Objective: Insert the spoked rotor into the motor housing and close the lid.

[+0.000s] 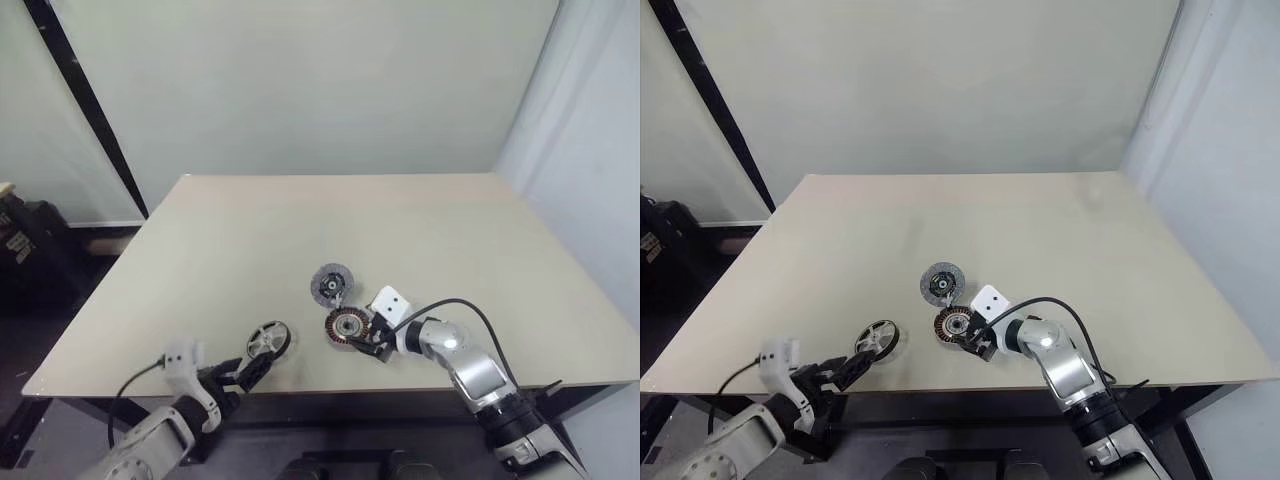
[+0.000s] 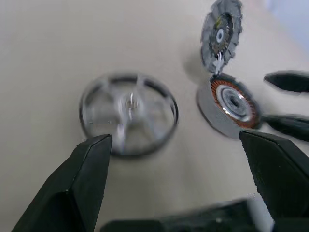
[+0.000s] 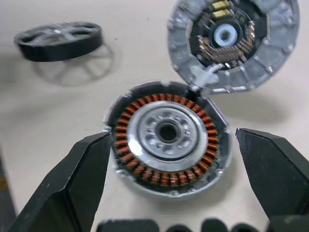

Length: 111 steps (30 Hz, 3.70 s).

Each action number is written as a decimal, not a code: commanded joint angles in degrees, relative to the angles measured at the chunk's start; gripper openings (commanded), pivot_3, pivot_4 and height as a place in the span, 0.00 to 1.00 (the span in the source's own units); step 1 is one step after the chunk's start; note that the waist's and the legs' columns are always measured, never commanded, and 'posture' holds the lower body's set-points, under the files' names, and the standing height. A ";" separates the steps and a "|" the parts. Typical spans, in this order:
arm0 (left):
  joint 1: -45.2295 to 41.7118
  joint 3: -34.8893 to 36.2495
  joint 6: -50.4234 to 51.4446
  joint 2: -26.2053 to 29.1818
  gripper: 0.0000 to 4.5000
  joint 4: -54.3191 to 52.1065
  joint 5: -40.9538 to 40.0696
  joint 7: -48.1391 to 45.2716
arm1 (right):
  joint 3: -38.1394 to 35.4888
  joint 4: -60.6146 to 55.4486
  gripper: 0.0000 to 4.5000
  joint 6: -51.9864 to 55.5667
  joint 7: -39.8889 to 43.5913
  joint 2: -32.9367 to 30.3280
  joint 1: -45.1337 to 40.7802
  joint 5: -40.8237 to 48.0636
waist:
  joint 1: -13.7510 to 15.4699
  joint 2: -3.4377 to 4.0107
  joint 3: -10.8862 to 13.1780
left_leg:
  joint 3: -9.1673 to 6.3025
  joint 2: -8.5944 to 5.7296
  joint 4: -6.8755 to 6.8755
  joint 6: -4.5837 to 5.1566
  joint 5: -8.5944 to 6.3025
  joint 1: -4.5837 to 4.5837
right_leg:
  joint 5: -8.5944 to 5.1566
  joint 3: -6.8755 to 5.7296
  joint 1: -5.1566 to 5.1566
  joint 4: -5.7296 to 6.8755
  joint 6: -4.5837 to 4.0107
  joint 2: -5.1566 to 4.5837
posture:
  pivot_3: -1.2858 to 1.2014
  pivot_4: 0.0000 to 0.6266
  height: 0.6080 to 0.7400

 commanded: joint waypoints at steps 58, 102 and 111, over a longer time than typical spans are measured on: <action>-16.54 -11.53 1.48 -5.52 0.07 18.00 -29.95 8.16 | -2.84 -8.96 1.00 -0.34 -4.66 -6.51 8.10 -0.38 | 0.03 -0.11 0.01 | 0.01 -0.18 -0.02 -0.02 -0.01 -0.05 | -0.01 0.01 -0.04 -0.14 0.00 0.06 | 0.52 0.00 1.00; -30.57 -8.22 -0.68 -12.82 0.37 42.51 -9.81 6.20 | -3.69 -12.59 1.00 2.72 -7.92 -6.91 10.55 0.19 | 0.03 -0.14 -0.01 | 0.03 -0.29 -0.01 0.20 0.12 -0.02 | 0.00 0.02 -0.01 -0.14 0.01 0.19 | 0.52 0.00 1.00; -30.09 -8.50 3.34 -12.12 0.99 38.84 -9.50 8.62 | -3.67 -12.32 1.00 2.56 -8.24 -6.79 10.31 0.13 | 0.01 -0.14 -0.03 | 0.01 -0.22 0.00 -0.03 -0.01 0.39 | 0.00 0.03 0.30 -0.15 0.03 0.10 | 0.52 0.00 1.00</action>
